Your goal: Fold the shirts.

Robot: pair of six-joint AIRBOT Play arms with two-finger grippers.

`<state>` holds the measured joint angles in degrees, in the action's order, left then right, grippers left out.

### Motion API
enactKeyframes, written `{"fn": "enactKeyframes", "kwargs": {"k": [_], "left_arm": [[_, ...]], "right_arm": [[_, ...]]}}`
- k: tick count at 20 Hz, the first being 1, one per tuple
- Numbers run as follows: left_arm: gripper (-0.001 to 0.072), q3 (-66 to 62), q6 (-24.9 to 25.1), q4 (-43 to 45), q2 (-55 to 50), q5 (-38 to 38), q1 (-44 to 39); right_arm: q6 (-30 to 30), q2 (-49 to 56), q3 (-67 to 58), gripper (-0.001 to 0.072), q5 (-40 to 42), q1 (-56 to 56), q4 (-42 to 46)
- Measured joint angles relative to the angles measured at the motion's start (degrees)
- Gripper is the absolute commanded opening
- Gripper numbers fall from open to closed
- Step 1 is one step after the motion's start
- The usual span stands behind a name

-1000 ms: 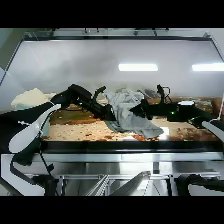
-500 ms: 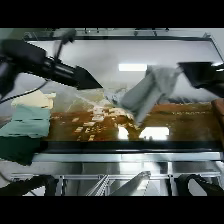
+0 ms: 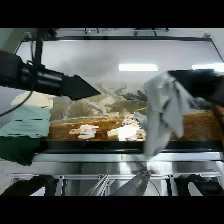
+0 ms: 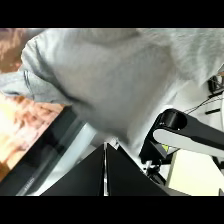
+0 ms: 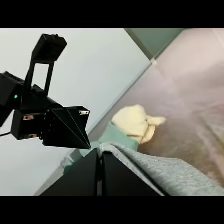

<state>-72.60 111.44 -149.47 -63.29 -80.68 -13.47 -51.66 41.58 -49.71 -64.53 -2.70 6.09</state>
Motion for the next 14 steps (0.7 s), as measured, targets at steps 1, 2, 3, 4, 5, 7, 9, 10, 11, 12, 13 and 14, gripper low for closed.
{"fn": "enactKeyframes", "kwargs": {"k": [1, 2, 3, 4, 5, 7, 9, 10, 11, 12, 13, 14], "left_arm": [[0.0012, 2.4, 0.0, 0.0, -0.1, 1.0, -0.6], [0.0012, 4.4, 0.1, 0.0, -0.5, 1.8, -1.1], [0.0012, 6.3, 0.2, 0.0, -1.1, 2.5, -1.4], [0.0012, 8.0, 0.7, 0.0, -1.9, 3.0, -1.6], [0.0012, 9.4, 1.2, 0.0, -2.8, 3.5, -1.8], [0.0011, 11.3, 1.8, 0.0, -5.0, 3.6, -1.7], [0.0015, 12.3, 2.4, 0.0, -7.3, 2.7, -1.0], [0.0206, 12.5, 2.6, 0.0, -8.4, 2.0, -0.4], [0.0479, 12.7, 2.7, -0.1, -9.5, 0.8, 0.7], [0.0677, 12.9, 2.9, 0.0, -10.3, -0.2, 1.9], [0.072, 13.0, 2.9, 0.0, -11.1, -1.4, 3.4], [0.072, 13.0, 3.1, 0.0, -11.7, -2.3, 4.9]], "right_arm": [[-0.1, 2.7, 0.0, 0.0013, 3.2, 4.5, 1.8], [0.2, 5.9, -0.1, 0.0013, 6.6, 9.2, 3.3], [0.9, 9.6, -0.1, 0.0013, 10.3, 13.8, 4.3], [1.7, 13.6, -0.2, 0.0013, 14.0, 17.9, 5.0], [2.1, 17.4, -0.3, 0.0015, 17.0, 21.3, 5.8], [3.3, 24.9, -1.1, 0.0413, 21.3, 26.3, 6.4], [4.0, 30.0, -1.8, 0.0302, 22.3, 28.3, 7.0], [4.2, 31.4, -2.0, 0.0279, 21.9, 28.2, 7.4], [4.4, 32.2, -2.2, 0.0282, 20.4, 27.2, 7.8], [4.4, 32.4, -2.3, 0.0298, 18.7, 25.4, 8.8], [3.6, 32.0, -2.3, 0.0397, 16.4, 22.6, 10.4], [1.9, 31.3, -2.4, 0.0439, 14.1, 19.3, 12.8]]}}
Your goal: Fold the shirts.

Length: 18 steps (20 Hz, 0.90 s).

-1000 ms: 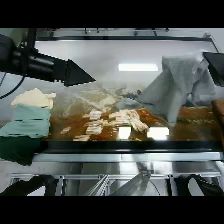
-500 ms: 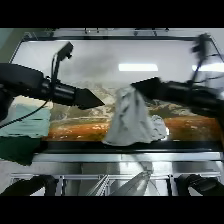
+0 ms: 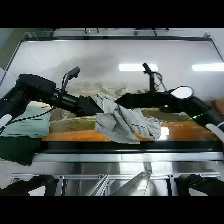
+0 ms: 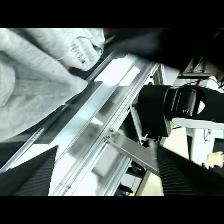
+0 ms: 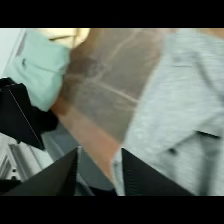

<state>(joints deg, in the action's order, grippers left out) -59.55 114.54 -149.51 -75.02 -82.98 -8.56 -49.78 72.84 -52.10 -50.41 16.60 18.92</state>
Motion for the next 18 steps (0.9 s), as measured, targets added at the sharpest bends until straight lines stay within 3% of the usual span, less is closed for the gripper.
{"fn": "enactKeyframes", "kwargs": {"k": [7, 15, 18], "left_arm": [[0.0715, 4.1, 1.0, 0.0, -5.8, 0.7, 5.7], [0.0714, 5.0, 3.2, -0.3, -16.8, 6.7, -1.3], [0.0626, 2.2, 3.5, -0.3, -19.5, 7.9, -3.8]], "right_arm": [[-15.5, -8.0, 7.0, 0.044, -13.0, -26.2, 21.4], [-22.2, -7.1, 19.7, 0.044, -12.9, -34.5, 26.4], [-24.3, -6.4, 23.3, 0.0439, -12.9, -34.8, 26.7]]}}
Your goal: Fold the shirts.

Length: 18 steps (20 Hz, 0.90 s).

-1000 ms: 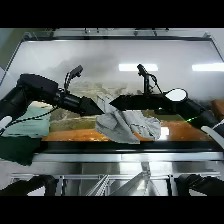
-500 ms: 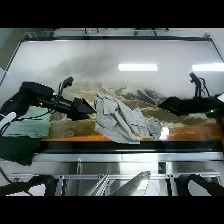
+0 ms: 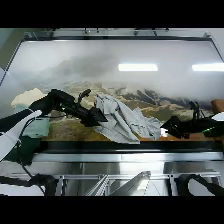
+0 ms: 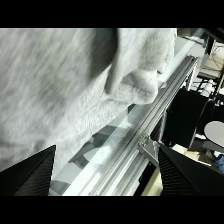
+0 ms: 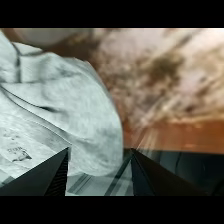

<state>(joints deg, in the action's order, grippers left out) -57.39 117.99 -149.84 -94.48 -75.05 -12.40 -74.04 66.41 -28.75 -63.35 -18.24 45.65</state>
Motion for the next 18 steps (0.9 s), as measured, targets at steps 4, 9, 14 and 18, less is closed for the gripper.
{"fn": "enactKeyframes", "kwargs": {"k": [4, 9, 14, 18], "left_arm": [[0.0626, -2.6, 0.0, 0.1, -2.3, 1.2, -2.1], [0.0622, -3.5, -0.5, 0.2, -4.8, 1.7, -4.2], [-0.0001, -3.9, -0.9, 0.2, -5.4, 1.8, -4.7], [0.0001, -4.5, -1.0, 0.3, -5.5, 2.4, -4.6]], "right_arm": [[-1.0, 0.3, 2.9, 0.0439, 0.6, 0.2, -1.1], [-0.4, 1.7, 3.8, 0.0139, 3.4, 5.2, -5.5], [6.1, 2.6, 3.8, 0.0015, 4.3, 9.2, -14.3], [9.2, -0.3, 3.8, 0.0015, 3.5, 9.9, -19.7]]}}
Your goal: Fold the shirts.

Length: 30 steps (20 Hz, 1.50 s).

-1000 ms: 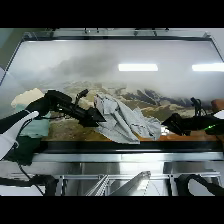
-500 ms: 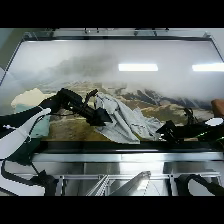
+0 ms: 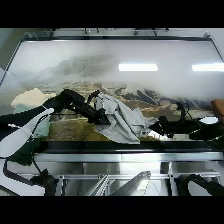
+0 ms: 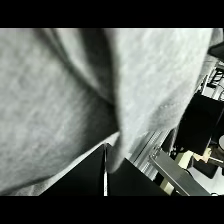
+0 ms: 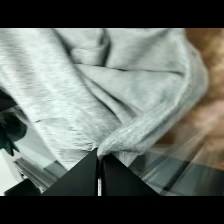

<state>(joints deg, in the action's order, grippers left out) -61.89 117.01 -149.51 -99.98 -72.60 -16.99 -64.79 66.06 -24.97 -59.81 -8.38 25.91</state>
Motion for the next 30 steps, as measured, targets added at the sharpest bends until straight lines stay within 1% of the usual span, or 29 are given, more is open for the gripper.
{"fn": "enactKeyframes", "kwargs": {"k": [2, 3, 4, 5, 6, 7, 9, 11, 14, 15, 16, 17, 18, 21, 24, 26, 28, 30], "left_arm": [[0.0002, -0.5, -0.2, 0.5, 1.1, -1.7, 0.5], [0.0034, -0.6, -0.2, 1.6, 2.3, -2.8, 1.1], [0.0275, -0.2, -0.2, 3.0, 3.8, -3.2, 2.1], [0.0404, 0.7, -0.5, 4.5, 5.8, -3.7, 3.5], [0.0663, 1.9, -1.1, 5.5, 7.6, -3.7, 4.9], [0.0717, 3.4, -1.4, 6.3, 9.5, -3.4, 6.3], [0.0717, 6.9, -2.4, 7.2, 12.3, -0.9, 8.9], [0.0716, 9.0, -2.9, 7.0, 12.6, 1.6, 10.1], [0.0714, 8.4, -3.4, 5.3, 9.0, 3.7, 9.6], [0.0701, 7.3, -3.4, 5.0, 7.4, 4.0, 8.9], [0.0523, 5.7, -3.5, 4.7, 5.5, 4.1, 7.8], [0.0094, 4.1, -3.7, 4.4, 3.8, 4.1, 6.8], [0.0004, 2.3, -3.7, 4.4, 2.3, 4.0, 5.7], [0.0003, -4.0, -3.9, 4.1, -0.7, 1.3, 3.1], [0.0002, -10.2, -4.5, 4.4, 0.5, -5.1, 2.9], [0.0003, -13.6, -5.2, 4.4, 3.4, -10.0, 3.9], [0.0003, -17.3, -5.7, 4.3, 8.6, -15.0, 5.4], [0.0004, -21.2, -6.7, 4.1, 14.5, -18.9, 6.9]], "right_arm": [[0.6, -2.0, 0.0, 0.0014, -0.3, 0.1, -1.2], [1.0, -3.0, 0.0, 0.0015, -0.4, 0.2, -1.5], [1.0, -3.7, 0.0, 0.0014, -0.5, 0.2, -1.8], [1.1, -4.2, 0.0, 0.0014, -0.5, 0.2, -1.9], [1.2, -4.5, 0.0, 0.0014, -0.5, 0.2, -2.0], [1.3, -4.8, 0.0, 0.0015, -0.5, 0.2, -2.1], [1.4, -5.1, 0.0, 0.0015, -0.5, 0.2, -2.2], [1.5, -5.2, 0.0, 0.0015, -0.3, 0.2, -2.4], [1.9, -5.4, 0.0, 0.0014, -0.1, 0.2, -2.5], [1.9, -5.4, 0.0, 0.0015, -0.1, 0.2, -2.5], [1.9, -5.4, 0.0, 0.0014, 0.0, 0.2, -2.5], [2.0, -5.4, 0.0, 0.0014, 0.2, 0.2, -2.6], [2.1, -5.4, 0.0, 0.0014, 0.3, 0.2, -2.6], [2.4, -5.4, 0.0, 0.0013, 0.3, 0.0, -2.6], [2.8, -7.0, -0.3, 0.0013, 0.0, -2.7, -2.6], [3.0, -9.7, -2.2, 0.0013, -1.9, -7.5, -2.5], [3.3, -13.5, -5.9, 0.0013, -5.1, -13.8, -2.9], [4.4, -18.5, -11.2, 0.0014, -8.6, -21.2, -6.4]]}}
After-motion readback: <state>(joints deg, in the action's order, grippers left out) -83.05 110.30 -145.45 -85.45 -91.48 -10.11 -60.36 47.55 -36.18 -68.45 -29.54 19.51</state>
